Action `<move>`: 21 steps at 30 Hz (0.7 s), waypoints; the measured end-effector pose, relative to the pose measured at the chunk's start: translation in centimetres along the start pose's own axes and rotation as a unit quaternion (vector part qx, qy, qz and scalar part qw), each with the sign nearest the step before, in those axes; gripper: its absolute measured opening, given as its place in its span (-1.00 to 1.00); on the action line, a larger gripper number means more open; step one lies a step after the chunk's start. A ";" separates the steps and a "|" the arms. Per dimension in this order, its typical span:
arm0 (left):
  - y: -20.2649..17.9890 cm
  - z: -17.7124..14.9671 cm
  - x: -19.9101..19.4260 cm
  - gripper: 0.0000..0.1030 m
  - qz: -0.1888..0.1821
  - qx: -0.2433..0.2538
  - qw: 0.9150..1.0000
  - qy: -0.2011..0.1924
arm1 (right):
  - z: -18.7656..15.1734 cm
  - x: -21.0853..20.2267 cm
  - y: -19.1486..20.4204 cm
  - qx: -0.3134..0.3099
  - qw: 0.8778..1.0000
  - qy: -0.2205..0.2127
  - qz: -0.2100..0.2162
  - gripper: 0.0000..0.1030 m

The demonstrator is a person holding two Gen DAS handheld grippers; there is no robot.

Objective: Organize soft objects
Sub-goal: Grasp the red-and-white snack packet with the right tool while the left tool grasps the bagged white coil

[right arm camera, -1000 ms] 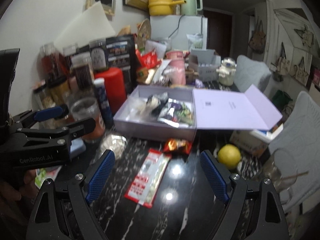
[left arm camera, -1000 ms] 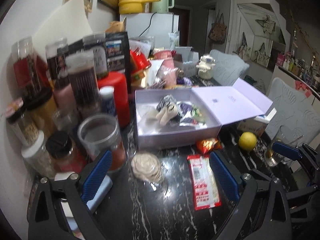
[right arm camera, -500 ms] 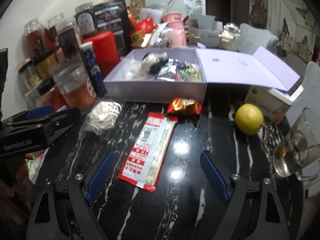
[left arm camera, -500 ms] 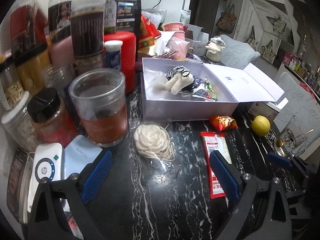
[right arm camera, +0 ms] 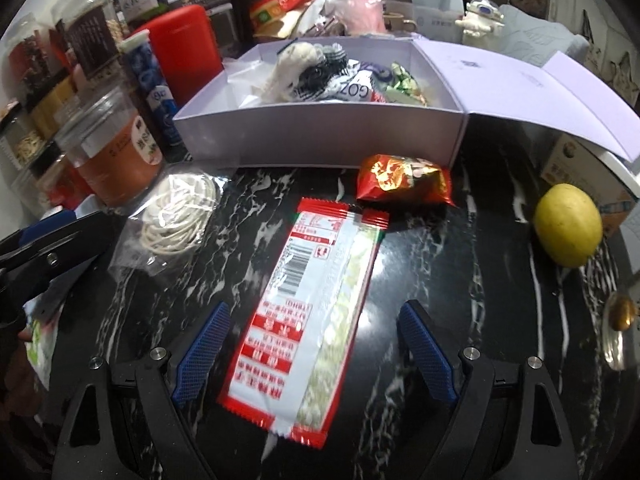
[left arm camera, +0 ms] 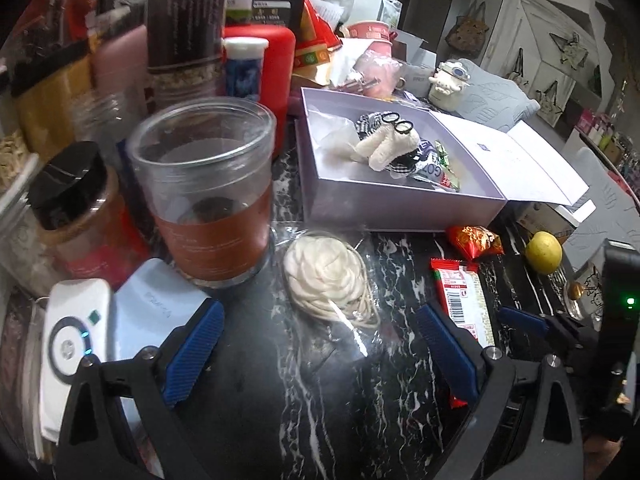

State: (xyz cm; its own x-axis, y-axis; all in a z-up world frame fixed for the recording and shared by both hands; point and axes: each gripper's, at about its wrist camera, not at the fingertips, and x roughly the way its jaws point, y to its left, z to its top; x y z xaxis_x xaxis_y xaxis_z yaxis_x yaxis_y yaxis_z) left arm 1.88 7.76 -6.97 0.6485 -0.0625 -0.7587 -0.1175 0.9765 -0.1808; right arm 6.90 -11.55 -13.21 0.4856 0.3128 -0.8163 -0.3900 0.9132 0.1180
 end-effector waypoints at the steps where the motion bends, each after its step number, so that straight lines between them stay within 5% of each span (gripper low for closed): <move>1: 0.0 0.2 0.4 0.93 -0.004 0.000 1.000 0.004 | 0.1 0.2 0.0 0.001 1.000 0.003 0.000 0.71; 5: -0.3 0.9 1.7 0.93 -0.014 0.004 1.000 0.019 | 0.3 0.6 0.2 -0.018 0.999 0.003 -0.034 0.63; 9: -0.9 1.3 3.4 0.93 -0.013 0.011 0.999 0.034 | 0.3 0.3 0.6 -0.046 0.998 -0.008 -0.045 -0.03; 21: -1.7 1.7 7.5 0.93 0.027 0.027 0.997 0.068 | -0.4 -0.4 -0.1 -0.057 0.998 -0.007 -0.023 -0.12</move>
State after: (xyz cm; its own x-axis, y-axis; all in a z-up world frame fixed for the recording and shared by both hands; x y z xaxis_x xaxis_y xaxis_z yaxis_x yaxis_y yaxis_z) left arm 8.20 6.01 -11.25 0.5340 -0.0325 -0.8449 -0.1075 0.9885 -0.1060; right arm 6.44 -11.86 -13.05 0.5158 0.2754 -0.8112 -0.4525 0.8916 0.0151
